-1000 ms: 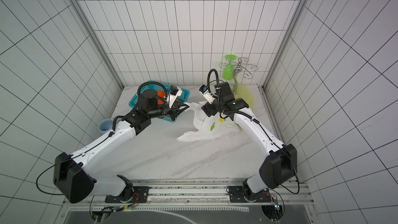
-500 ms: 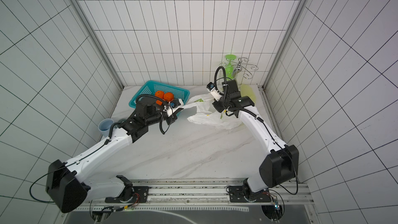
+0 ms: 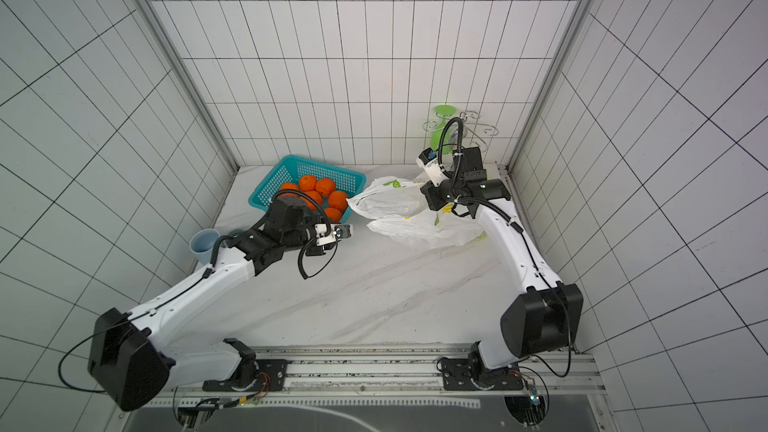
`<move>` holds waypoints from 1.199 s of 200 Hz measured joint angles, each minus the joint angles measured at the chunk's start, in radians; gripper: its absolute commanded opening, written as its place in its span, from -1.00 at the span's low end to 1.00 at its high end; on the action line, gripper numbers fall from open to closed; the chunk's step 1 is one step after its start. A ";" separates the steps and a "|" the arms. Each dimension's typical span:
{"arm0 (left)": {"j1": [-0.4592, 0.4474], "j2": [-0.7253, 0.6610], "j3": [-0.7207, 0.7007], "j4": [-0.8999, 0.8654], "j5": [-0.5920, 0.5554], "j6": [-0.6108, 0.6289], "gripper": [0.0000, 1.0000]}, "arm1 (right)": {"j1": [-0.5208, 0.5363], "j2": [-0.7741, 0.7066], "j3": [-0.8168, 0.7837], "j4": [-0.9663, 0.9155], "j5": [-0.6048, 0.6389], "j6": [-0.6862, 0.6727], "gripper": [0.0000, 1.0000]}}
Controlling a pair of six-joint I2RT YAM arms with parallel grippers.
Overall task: Place the oranges into plastic bags & tie knots
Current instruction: Open the plastic bag at the center of the board.
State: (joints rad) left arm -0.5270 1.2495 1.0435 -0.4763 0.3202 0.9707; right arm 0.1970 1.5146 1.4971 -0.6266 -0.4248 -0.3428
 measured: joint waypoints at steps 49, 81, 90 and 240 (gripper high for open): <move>0.000 -0.040 0.125 0.020 0.229 -0.422 0.16 | 0.014 0.011 -0.002 0.047 -0.004 0.040 -0.87; -0.008 0.001 0.219 0.038 0.268 -0.691 0.14 | 0.037 0.011 -0.003 0.091 -0.031 0.070 -0.89; -0.009 0.009 0.252 0.040 0.277 -0.743 0.14 | 0.040 0.011 -0.003 0.095 -0.032 0.076 -0.91; -0.280 0.317 0.481 -0.122 -0.061 -0.673 0.24 | 0.024 0.035 -0.080 0.258 -0.223 0.375 -0.96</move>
State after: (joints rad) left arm -0.8066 1.5661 1.5249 -0.5987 0.2592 0.2977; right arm 0.2214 1.5497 1.4174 -0.3683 -0.6479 0.0322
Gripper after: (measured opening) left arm 0.613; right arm 0.048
